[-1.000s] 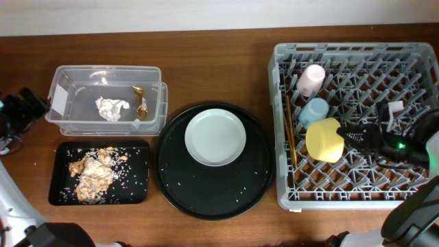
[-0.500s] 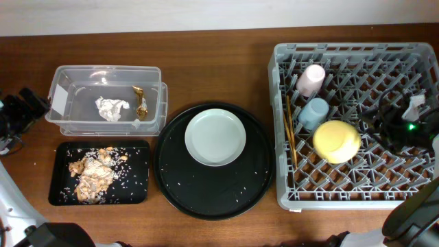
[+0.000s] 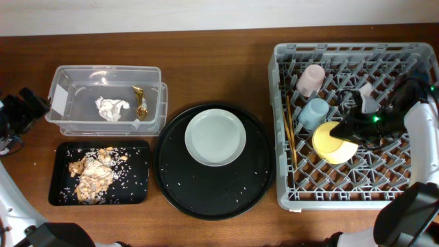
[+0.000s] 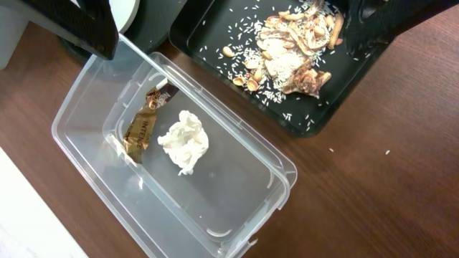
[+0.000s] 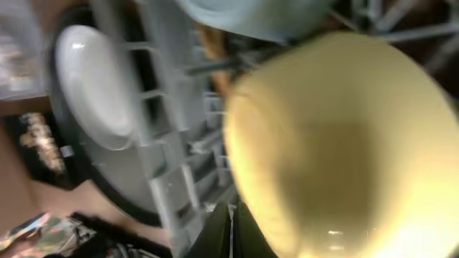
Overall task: Sort waste into correct bins and load items into the dishwasher rack
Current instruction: 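Move the right gripper back to the white plate on the black tray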
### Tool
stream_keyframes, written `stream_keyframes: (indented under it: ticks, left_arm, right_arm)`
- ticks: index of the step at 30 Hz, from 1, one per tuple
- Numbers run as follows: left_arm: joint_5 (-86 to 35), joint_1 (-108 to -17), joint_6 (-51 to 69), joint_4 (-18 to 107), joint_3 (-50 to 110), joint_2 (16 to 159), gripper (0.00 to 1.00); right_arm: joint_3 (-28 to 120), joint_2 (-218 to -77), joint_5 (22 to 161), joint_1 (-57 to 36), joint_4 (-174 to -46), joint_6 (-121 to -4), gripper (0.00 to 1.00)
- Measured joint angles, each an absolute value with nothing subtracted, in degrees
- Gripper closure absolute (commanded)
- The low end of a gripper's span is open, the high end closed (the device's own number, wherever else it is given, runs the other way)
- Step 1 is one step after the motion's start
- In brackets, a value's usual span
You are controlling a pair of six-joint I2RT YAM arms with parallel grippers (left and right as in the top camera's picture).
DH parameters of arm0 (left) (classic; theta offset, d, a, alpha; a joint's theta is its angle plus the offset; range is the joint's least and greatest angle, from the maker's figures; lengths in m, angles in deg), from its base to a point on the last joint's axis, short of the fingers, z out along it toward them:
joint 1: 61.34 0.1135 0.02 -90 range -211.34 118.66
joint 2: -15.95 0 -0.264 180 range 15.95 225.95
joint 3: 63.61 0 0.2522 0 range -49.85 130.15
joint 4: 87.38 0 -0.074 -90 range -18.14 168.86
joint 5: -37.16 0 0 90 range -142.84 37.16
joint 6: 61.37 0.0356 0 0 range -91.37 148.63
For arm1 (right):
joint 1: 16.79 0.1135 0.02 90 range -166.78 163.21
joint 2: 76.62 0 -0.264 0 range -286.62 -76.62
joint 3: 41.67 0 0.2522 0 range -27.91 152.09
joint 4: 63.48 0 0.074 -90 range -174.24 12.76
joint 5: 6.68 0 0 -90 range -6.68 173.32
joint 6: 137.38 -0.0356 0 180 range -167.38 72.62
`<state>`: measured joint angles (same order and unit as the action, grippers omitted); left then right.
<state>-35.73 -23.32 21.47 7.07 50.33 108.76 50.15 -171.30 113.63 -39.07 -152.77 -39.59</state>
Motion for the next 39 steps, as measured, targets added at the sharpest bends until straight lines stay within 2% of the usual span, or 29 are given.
stream_keyframes:
  ticks: [3,5,7,9,11,13,14,15,16,19,20,21,22,30,36,39]
  left_arm:
    - [-35.76,-23.32,21.49,7.09,50.33,108.74,0.0]
    - [-35.76,-23.32,21.49,7.09,50.33,108.74,0.0]
    - [-35.73,-23.32,21.49,7.09,50.33,108.74,0.0]
    - [-35.73,-23.32,21.49,7.11,50.33,108.74,0.0]
    - [-35.76,-23.32,21.49,7.07,50.33,108.74,0.0]
    - [-35.78,-23.32,21.49,7.16,50.33,108.72,0.0]
    - [-35.73,-23.32,21.49,7.14,50.33,108.72,0.0]
    - [-35.76,-23.32,21.49,7.09,50.33,108.72,0.0]
    - [-35.73,-23.32,21.47,7.07,50.33,108.72,0.0]
    - [-35.76,-23.32,21.49,7.24,50.33,108.72,0.0]
    - [-35.73,-23.32,21.47,7.18,50.33,108.72,0.0]
    - [-35.76,-23.32,21.47,7.2,50.33,108.72,0.0]
    - [-35.76,-23.32,21.49,7.22,50.33,108.72,0.0]
    - [-35.76,-23.32,21.49,7.22,50.33,108.72,0.0]
    - [-35.76,-23.32,21.49,7.22,50.33,108.72,0.0]
    - [-35.76,-23.32,21.49,7.22,50.33,108.72,0.0]
  right_arm:
    - [49.74,-171.28,99.11,-39.07,-151.63,-50.14,0.96]
    - [51.18,-171.28,96.53,-39.07,-152.09,-52.57,0.96]
    - [56.4,-171.17,97.52,-39.07,-153.8,-53.16,0.95]
    - [61.21,-169.64,104.08,-37.47,-156.29,-50.1,0.94]
    - [61.45,-169.31,109.28,-26.7,-157.05,-46.71,0.89]
    - [61.28,-169.35,110.15,-15.64,-152.79,-45.62,0.79]
    - [61.06,-169.37,109.69,-10.11,-149.32,-45.99,0.72]
    - [60.84,-169.42,108.4,-3.57,-146.37,-47.46,0.59]
    - [59.99,-169.44,106.04,0.19,-142.59,-49.01,0.02]
    - [55.86,-170.55,100.21,8.71,-130.3,-54.69,0.02]
    - [54.85,-171.32,99.68,10.18,-127.18,-55.59,0.17]
    - [53.71,-172.67,99.09,11.16,-125.17,-56.46,0.47]
    - [52.99,-175.17,98.09,11.22,-124.9,-56.59,0.55]
    - [52.64,-193.98,87.64,11.22,-118.19,-57.64,0.58]
    - [53.04,-193.9,88.36,11.22,-120.25,-57.64,0.6]
    - [54.0,-187.95,88.69,11.22,-121.76,-57.64,0.61]
